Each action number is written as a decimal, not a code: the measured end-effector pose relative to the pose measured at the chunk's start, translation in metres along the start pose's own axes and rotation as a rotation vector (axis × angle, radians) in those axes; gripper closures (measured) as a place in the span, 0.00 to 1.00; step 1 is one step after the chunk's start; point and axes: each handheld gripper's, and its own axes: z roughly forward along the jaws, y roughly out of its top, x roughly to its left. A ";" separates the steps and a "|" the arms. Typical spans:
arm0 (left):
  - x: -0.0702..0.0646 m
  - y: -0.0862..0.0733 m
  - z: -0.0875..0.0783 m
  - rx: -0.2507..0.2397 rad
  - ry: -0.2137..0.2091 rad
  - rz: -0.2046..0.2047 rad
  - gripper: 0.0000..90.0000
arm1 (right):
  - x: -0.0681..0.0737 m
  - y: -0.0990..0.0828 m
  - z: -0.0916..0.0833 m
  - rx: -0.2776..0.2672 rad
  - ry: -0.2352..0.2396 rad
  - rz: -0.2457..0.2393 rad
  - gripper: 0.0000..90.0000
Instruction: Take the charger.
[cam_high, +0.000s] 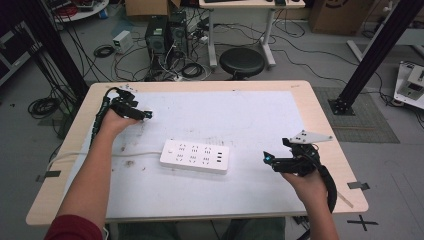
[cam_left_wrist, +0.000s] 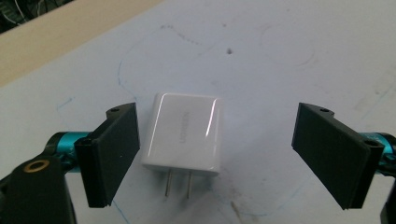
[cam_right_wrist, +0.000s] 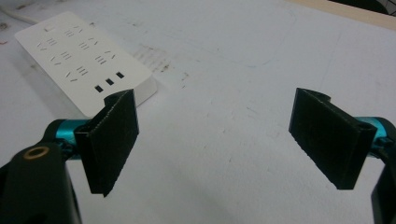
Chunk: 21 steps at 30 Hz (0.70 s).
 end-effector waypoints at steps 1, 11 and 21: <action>0.002 -0.002 0.004 0.008 0.002 -0.001 0.17 | 0.001 0.000 -0.001 0.002 -0.005 0.007 0.18; 0.016 -0.013 0.025 0.036 0.000 -0.018 0.18 | 0.006 -0.002 0.000 0.012 -0.030 0.016 0.18; 0.017 -0.015 0.029 0.023 0.015 -0.003 0.27 | 0.008 0.002 0.004 0.023 -0.037 0.009 0.18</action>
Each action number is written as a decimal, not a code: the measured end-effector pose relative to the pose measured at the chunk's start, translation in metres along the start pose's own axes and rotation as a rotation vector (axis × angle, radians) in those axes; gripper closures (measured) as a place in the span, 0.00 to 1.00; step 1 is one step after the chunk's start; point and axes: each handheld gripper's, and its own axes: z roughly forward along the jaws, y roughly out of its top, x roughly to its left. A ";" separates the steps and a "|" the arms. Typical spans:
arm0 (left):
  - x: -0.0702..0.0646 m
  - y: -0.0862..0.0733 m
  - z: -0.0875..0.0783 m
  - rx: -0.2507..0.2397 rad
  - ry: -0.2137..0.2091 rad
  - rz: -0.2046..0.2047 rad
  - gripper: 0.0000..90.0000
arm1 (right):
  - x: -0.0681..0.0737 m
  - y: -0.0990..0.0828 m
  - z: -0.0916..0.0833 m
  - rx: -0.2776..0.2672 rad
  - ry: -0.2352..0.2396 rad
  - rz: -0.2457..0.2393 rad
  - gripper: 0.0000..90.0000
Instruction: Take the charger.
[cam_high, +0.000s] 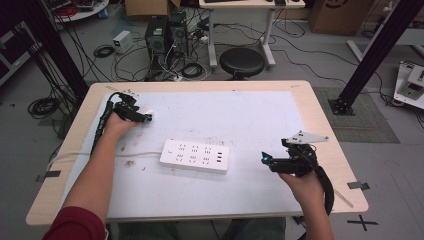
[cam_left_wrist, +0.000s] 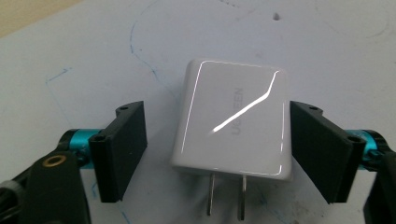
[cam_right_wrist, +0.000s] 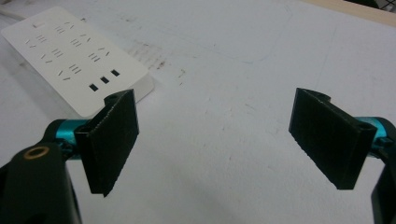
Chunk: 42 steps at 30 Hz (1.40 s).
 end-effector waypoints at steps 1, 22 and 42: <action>-0.001 0.000 0.000 -0.008 -0.008 0.006 0.30 | 0.000 0.000 0.001 -0.001 0.000 -0.009 0.18; -0.029 0.019 -0.079 -0.098 -0.041 0.060 0.47 | -0.002 0.005 0.003 -0.001 0.029 -0.019 0.18; -0.111 -0.017 -0.170 -0.172 -0.094 0.177 0.47 | -0.011 0.009 -0.002 -0.026 0.078 -0.033 0.18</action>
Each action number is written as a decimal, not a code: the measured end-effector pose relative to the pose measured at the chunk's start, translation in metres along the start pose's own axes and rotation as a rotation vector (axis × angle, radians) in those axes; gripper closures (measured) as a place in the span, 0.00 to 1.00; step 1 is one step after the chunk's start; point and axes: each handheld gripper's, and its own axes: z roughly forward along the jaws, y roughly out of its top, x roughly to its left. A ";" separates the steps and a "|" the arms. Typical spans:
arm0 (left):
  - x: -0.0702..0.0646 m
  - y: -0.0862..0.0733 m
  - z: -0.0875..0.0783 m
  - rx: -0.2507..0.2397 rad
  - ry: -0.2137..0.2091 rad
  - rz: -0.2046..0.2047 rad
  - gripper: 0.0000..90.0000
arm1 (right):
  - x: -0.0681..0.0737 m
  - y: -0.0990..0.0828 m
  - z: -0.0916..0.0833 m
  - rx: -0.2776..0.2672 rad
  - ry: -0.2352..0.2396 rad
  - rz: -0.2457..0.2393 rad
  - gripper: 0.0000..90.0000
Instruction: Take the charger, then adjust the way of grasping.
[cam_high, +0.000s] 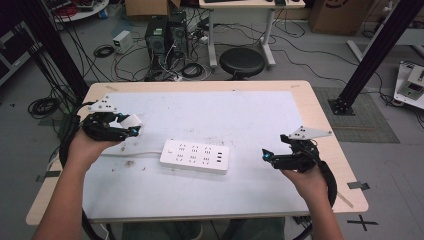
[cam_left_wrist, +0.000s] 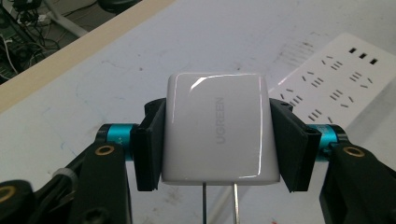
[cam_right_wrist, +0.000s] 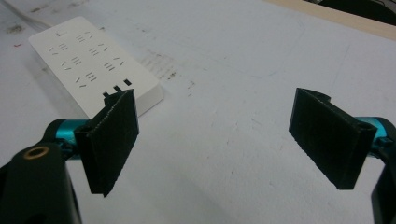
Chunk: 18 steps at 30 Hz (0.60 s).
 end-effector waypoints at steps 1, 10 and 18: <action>-0.001 -0.002 -0.001 -0.003 -0.004 -0.008 0.47 | 0.000 0.001 0.000 0.000 -0.002 0.001 0.18; -0.007 -0.006 -0.005 -0.011 -0.023 0.008 0.47 | 0.002 0.007 0.005 -0.003 -0.004 -0.007 0.18; -0.016 0.005 0.002 -0.016 -0.058 0.057 0.47 | 0.004 0.009 -0.003 -0.017 -0.007 -0.009 0.18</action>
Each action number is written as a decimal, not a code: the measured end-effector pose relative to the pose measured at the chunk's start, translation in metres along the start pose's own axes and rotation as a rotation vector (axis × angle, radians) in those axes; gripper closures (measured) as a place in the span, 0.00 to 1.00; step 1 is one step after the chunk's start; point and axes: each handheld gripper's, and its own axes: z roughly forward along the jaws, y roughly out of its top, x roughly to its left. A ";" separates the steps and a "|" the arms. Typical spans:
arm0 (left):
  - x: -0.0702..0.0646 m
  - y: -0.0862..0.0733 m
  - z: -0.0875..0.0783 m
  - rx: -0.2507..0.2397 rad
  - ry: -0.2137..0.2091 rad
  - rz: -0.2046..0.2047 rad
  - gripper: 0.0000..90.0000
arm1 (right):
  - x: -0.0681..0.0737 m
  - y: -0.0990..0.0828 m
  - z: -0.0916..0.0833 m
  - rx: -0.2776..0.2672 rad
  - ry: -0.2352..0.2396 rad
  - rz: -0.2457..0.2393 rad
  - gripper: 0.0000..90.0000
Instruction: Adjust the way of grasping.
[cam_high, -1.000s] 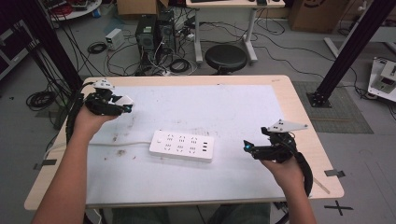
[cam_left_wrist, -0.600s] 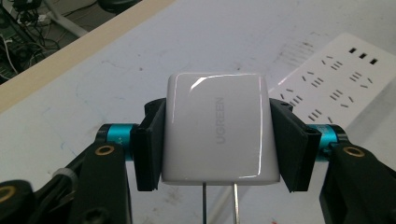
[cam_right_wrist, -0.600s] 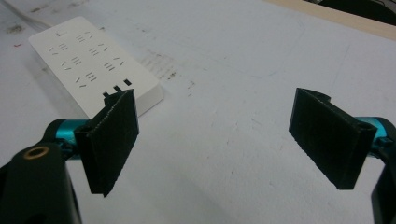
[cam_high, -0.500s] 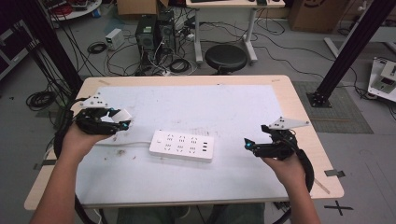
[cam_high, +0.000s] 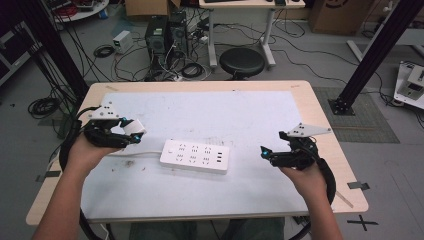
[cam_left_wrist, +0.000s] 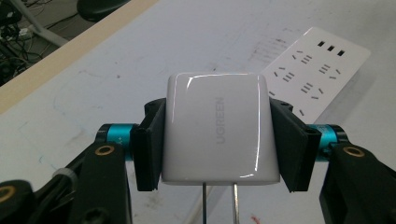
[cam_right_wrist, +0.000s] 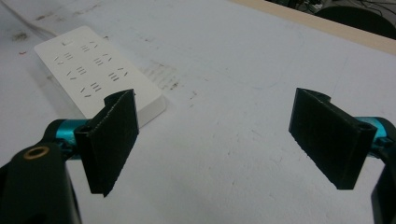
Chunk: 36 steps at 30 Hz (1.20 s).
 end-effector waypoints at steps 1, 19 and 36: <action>-0.001 0.001 0.002 -0.002 -0.007 0.006 0.47 | 0.000 0.000 0.000 -0.002 0.003 -0.003 0.18; -0.070 -0.006 0.031 -0.119 -0.259 0.191 0.47 | 0.045 0.017 0.018 0.040 0.187 -0.061 0.18; -0.142 0.001 0.064 -0.155 -0.305 0.445 0.47 | 0.090 0.014 0.049 0.073 0.503 0.042 0.18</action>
